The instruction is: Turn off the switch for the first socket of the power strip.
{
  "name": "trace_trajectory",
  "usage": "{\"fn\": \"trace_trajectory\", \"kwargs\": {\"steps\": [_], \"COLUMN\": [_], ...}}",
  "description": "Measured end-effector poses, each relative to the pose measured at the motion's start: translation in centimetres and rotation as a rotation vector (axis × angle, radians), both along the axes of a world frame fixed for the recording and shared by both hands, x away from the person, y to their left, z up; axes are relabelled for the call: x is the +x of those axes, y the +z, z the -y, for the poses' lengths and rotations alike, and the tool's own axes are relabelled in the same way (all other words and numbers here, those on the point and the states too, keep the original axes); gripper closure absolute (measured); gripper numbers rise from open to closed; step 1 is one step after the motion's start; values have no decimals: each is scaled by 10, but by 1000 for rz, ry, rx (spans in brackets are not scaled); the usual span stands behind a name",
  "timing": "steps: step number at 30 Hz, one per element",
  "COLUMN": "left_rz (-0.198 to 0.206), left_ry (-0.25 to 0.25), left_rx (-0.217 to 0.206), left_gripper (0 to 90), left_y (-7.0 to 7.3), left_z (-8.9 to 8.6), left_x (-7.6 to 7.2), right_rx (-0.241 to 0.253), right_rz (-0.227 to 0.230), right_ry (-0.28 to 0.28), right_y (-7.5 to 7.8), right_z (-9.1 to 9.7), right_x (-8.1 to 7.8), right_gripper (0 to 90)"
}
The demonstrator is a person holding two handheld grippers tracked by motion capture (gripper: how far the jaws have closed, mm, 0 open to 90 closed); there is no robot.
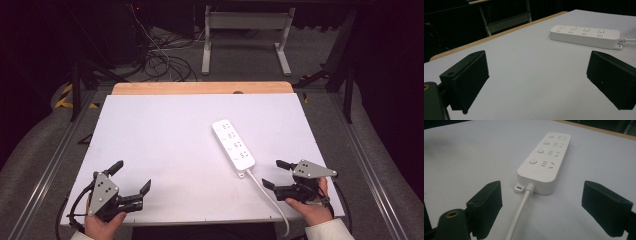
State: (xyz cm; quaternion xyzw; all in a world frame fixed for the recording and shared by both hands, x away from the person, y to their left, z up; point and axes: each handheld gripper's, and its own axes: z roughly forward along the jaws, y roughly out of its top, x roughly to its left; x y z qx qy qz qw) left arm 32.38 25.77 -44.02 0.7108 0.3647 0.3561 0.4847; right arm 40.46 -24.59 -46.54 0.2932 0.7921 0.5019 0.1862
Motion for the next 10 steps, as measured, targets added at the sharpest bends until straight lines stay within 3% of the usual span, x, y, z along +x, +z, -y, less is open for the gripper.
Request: {"fn": "trace_trajectory", "kwargs": {"steps": [2,10], "left_rz": [6,16], "left_ry": [4,-5], "left_rx": [4,-20], "left_gripper": [43,36], "left_y": [0,-1], "left_z": [0,-1], "left_x": [0,1], "right_rx": [-19,0], "right_rz": [-1,-3], "right_ry": [-48,-26], "right_y": [3,3], "right_z": [-2,-2], "right_x": [0,-1], "right_gripper": [186,187]}}
